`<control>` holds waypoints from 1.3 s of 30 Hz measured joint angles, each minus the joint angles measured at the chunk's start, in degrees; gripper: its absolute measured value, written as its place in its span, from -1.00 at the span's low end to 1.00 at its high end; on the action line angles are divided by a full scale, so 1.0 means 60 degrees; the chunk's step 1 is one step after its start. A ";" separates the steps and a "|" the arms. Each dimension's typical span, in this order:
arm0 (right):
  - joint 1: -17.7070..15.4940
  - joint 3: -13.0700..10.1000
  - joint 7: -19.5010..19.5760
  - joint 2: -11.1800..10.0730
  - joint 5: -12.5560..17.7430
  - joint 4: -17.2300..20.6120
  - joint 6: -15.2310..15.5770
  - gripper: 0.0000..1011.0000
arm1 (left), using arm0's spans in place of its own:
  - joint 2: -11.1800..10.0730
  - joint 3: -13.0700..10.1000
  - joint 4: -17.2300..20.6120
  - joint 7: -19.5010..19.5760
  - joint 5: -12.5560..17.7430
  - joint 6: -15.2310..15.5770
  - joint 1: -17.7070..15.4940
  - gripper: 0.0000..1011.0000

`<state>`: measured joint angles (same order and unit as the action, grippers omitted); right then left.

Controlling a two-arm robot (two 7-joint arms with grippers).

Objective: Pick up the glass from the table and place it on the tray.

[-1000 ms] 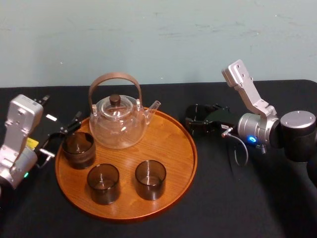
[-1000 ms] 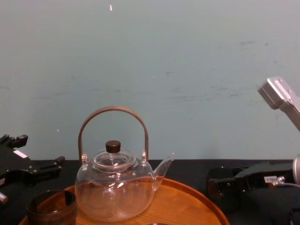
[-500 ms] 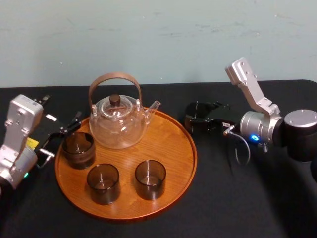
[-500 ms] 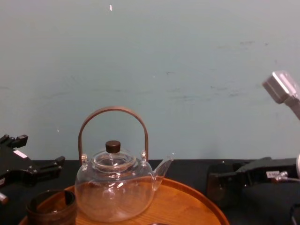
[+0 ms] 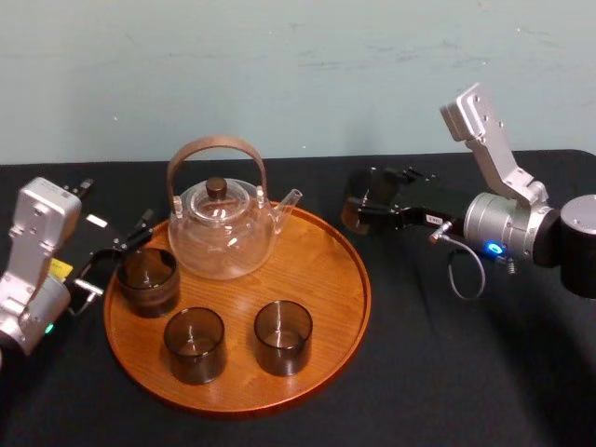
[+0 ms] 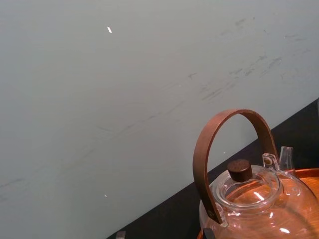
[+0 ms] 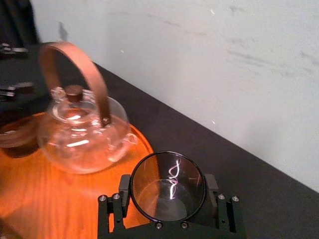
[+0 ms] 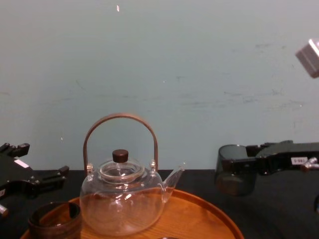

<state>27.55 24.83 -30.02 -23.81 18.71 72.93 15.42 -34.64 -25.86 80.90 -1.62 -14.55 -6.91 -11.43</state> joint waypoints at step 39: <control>-0.0870 0.0999 -0.0222 -0.0286 -0.0218 0.0921 -0.1636 0.78 | 0.0000 0.0000 0.0000 0.0000 0.0000 0.0000 -0.0001 0.98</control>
<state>22.33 30.82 -31.35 -25.53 17.40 78.45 5.61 -34.65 -25.86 80.90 -1.62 -14.55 -6.91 -11.43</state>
